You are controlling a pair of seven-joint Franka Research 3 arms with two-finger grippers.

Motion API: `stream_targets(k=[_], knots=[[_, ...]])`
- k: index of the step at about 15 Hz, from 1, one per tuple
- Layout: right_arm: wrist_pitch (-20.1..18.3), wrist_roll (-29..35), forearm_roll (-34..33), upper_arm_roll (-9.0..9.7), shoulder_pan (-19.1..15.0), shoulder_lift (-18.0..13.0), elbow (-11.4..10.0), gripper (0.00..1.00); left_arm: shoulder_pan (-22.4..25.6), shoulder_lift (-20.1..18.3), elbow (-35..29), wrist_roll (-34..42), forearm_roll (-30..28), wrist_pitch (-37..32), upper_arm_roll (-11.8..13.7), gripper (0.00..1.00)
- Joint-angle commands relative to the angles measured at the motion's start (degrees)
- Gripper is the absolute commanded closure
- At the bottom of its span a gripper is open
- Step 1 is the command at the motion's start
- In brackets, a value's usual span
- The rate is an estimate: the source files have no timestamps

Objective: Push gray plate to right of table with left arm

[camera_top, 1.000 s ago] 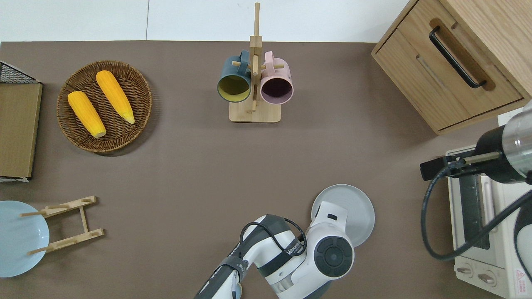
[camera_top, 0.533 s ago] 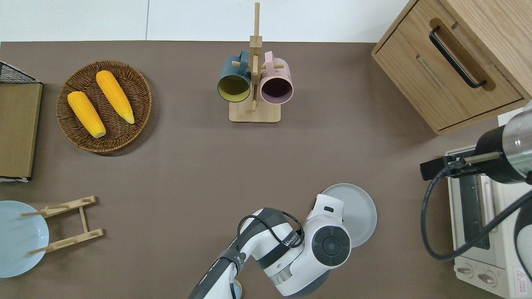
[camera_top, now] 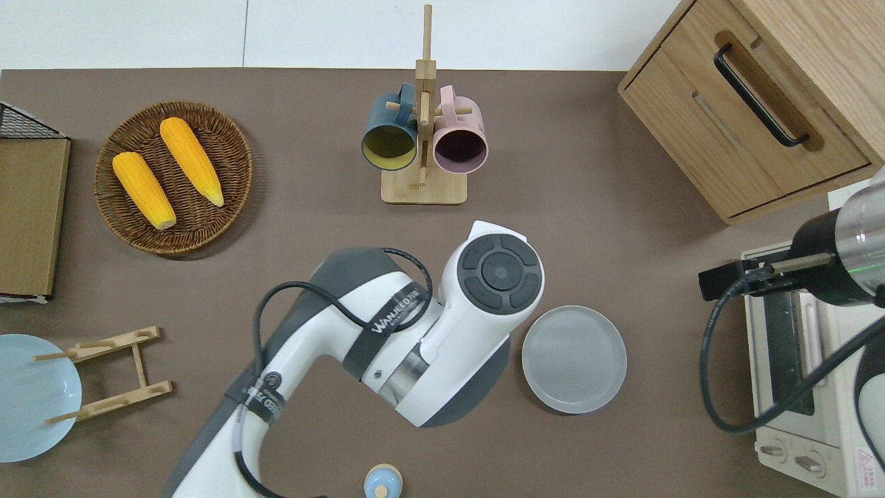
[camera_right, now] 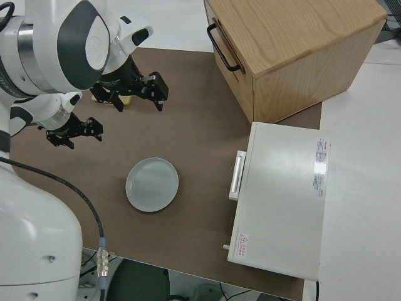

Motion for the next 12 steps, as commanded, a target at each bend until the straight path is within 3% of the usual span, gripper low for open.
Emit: stream_targets(k=[1,6,12], knots=[[-0.9,0.1,0.6,0.86,-1.2,-0.2,0.5,0.017,3.5,-1.1,4.1,9.0,0.2,-7.5,-0.2,0.01],[-0.9,0.1,0.6,0.86,-1.2,-0.2,0.5,0.017,10.5,-5.2,6.2,14.6,0.4,-16.2,-0.4,0.01],[-0.9,0.1,0.6,0.77,-1.2,-0.2,0.5,0.017,19.8,-5.5,13.8,29.2,0.3,-23.9,-0.4,0.02]])
